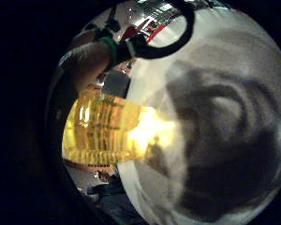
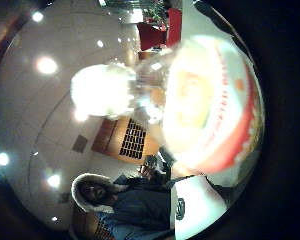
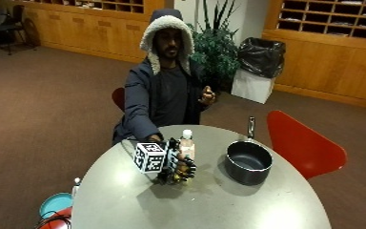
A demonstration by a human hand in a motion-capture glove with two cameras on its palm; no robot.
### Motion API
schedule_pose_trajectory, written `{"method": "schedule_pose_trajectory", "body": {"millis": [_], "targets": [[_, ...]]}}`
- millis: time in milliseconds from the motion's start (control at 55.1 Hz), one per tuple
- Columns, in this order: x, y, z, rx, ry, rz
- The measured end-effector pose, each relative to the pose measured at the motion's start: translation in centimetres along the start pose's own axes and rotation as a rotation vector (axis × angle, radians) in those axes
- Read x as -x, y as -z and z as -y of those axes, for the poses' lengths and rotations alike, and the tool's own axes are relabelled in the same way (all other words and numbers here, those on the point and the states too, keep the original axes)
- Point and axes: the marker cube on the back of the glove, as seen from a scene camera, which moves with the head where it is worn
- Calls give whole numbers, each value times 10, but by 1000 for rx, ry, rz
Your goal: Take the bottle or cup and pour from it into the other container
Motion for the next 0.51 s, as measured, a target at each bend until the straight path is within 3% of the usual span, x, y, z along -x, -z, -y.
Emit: {"method": "schedule_pose_trajectory", "body": {"millis": [509], "targets": [[-1,-21,5,-160,89,118]]}}
